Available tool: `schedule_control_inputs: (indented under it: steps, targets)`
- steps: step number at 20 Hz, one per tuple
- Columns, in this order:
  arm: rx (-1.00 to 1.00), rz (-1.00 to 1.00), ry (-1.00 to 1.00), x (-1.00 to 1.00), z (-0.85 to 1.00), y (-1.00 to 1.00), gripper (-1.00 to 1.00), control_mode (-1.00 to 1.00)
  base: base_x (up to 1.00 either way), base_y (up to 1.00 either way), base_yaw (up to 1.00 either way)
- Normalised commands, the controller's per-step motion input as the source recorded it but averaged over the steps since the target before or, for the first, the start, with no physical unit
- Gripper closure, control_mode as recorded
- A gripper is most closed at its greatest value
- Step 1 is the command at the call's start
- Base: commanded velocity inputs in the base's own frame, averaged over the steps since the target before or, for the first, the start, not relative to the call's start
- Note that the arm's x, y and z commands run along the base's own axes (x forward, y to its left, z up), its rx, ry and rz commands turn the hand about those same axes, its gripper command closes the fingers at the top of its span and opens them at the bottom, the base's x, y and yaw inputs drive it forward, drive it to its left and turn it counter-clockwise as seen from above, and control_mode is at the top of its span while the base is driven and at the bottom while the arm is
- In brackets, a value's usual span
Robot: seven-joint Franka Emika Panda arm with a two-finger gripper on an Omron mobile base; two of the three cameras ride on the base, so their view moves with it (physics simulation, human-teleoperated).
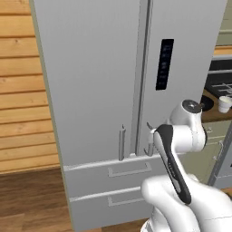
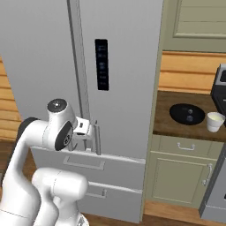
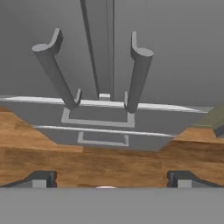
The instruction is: Grab a lemon wedge from the fridge and one ice cube from the ice bowl, and put them in the glass of lemonade.
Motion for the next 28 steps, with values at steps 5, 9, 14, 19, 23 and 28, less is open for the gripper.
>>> schedule_control_inputs:
  steps: [5, 9, 14, 19, 23, 28]
  targets:
    - [0.0, 0.0, -0.02, 0.78, 0.01, -0.15, -1.0, -1.0, 0.0, 0.0, 0.0]
    - [0.0, -0.04, 0.01, 1.0, 0.01, 0.0, -1.0, -1.0, 0.0, 0.0, 0.0]
    - [0.03, -0.04, 0.0, 0.76, -0.28, -0.3, -1.0, -1.0, 0.0, 0.0, 0.0]
    - [0.0, -0.05, 0.01, 0.1, -0.11, -0.53, -1.0, -1.0, 0.0, 0.0, 0.0]
    - [0.0, -0.01, 0.0, 0.07, -0.16, -0.03, -1.0, -1.0, 0.0, 0.0, 0.0]
    - [0.0, 0.0, 0.0, -0.08, -0.17, 0.16, -1.0, -1.0, 0.0, 0.0, 0.0]
